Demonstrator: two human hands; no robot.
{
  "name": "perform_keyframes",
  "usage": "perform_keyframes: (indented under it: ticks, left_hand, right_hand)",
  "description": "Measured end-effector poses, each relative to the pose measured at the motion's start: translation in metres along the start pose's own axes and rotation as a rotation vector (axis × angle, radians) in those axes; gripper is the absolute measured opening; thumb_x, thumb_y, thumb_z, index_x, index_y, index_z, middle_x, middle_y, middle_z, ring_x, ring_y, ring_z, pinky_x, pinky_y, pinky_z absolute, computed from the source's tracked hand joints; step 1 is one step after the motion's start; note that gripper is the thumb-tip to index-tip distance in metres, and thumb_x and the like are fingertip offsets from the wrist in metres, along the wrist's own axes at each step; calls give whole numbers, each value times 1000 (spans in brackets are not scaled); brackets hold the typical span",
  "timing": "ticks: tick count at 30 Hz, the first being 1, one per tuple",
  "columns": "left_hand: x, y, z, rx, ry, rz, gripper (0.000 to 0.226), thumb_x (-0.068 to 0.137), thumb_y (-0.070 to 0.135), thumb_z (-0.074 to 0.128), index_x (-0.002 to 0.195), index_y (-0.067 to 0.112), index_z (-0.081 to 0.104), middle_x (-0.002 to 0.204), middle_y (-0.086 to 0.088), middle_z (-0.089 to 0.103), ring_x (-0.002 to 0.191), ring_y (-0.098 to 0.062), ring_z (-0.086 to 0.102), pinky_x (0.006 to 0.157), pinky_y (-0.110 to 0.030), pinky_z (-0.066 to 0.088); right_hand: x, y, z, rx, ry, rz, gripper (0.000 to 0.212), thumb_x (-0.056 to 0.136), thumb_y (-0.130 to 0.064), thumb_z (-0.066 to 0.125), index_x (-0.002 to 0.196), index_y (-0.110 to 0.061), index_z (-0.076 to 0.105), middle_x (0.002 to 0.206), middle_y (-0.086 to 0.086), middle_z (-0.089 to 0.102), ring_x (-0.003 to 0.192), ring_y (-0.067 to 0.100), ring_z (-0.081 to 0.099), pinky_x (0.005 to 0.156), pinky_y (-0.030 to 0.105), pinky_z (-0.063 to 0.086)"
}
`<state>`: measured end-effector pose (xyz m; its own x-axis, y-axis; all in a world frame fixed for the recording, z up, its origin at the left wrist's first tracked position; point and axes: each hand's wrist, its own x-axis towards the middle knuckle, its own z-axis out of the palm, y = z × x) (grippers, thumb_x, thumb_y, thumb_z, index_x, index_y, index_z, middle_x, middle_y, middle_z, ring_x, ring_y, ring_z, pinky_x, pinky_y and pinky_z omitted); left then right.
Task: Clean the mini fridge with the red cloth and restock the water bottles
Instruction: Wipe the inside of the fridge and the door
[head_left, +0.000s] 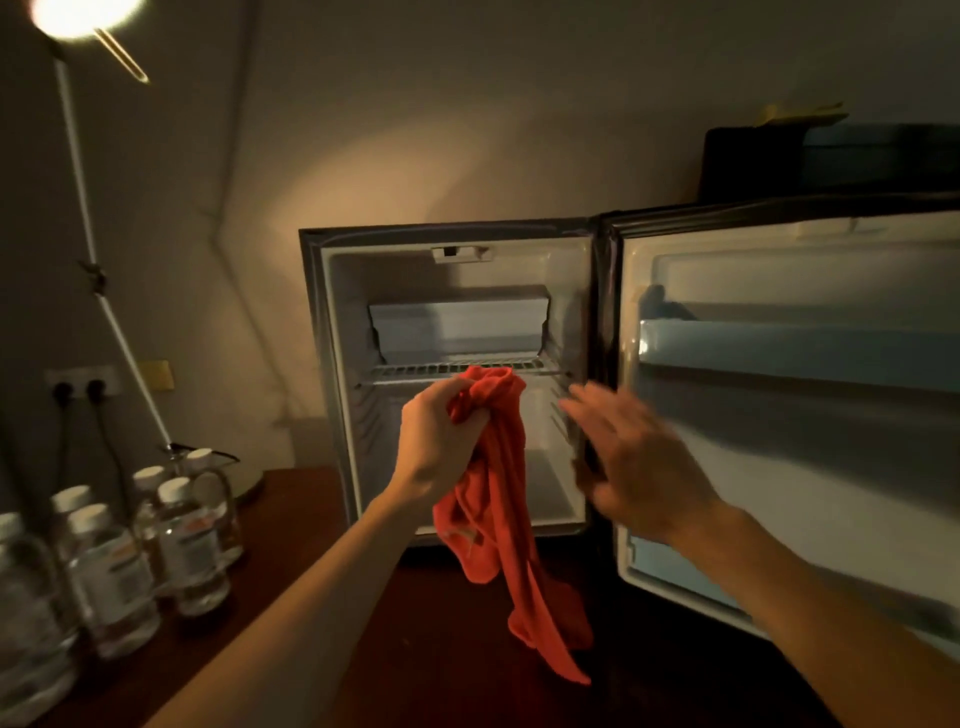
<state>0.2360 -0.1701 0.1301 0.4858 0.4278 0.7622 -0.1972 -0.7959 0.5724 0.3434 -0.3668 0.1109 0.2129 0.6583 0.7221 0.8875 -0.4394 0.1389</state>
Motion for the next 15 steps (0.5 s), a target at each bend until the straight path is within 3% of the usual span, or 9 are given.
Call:
perform_keyframes:
  ticks: [2, 4, 5, 7, 11, 13, 15]
  left_hand:
    - [-1, -7, -1, 27, -7, 12, 36, 75, 0, 72, 105, 19, 75, 89, 11, 67, 83, 3, 60, 76, -7, 41]
    - [-1, -14, -3, 72, -13, 14, 34, 74, -1, 72, 103, 16, 76, 98, 5, 65, 91, -7, 61, 81, -5, 39]
    - [-2, -18, -4, 93, -14, 8, 32, 75, -2, 71, 102, 14, 76, 101, 2, 61, 94, -10, 59, 82, -3, 37]
    - [-4, -28, -11, 122, -12, -17, 28, 79, -2, 68, 101, 12, 76, 104, -1, 54, 96, -11, 52, 84, -1, 34]
    - [-10, -58, -34, 127, 11, -56, 25, 78, 10, 77, 101, 21, 75, 109, -11, 50, 104, -12, 43, 89, 2, 27]
    - [-14, -75, -47, 119, -45, -82, 30, 75, 19, 81, 103, 24, 73, 115, -8, 49, 109, -8, 41, 92, 2, 25]
    - [-19, -96, -59, 114, -108, -84, 40, 72, 33, 79, 110, 26, 72, 115, 1, 54, 112, -5, 49, 98, -6, 33]
  right_hand:
    - [-7, -26, 20, 315, -77, 31, 80, 81, -53, 64, 147, -23, 32, 146, 7, 44, 132, 25, 45, 103, 43, 46]
    - [-3, -55, 40, 561, -147, 39, 97, 80, -66, 61, 153, -35, 6, 159, -5, 19, 143, 11, 25, 113, 29, 32]
    - [1, -68, 51, 658, -141, 35, 106, 77, -62, 69, 153, -39, -2, 161, -9, 8, 146, 6, 15, 115, 24, 25]
    - [13, -94, 74, 766, -57, 64, 118, 70, -45, 80, 151, -43, -6, 161, -10, 0, 147, 9, 15, 116, 26, 27]
    - [34, -131, 118, 767, 67, 221, 115, 69, -36, 80, 149, -51, -1, 162, -2, 13, 137, 22, 39, 104, 32, 43]
    - [43, -143, 138, 818, 121, 292, 100, 73, -29, 76, 149, -46, 14, 155, 2, 32, 129, 23, 49, 98, 30, 46]
    - [52, -151, 158, 829, 160, 341, 83, 72, -14, 74, 144, -32, 36, 139, 6, 53, 116, 25, 59, 92, 26, 45]
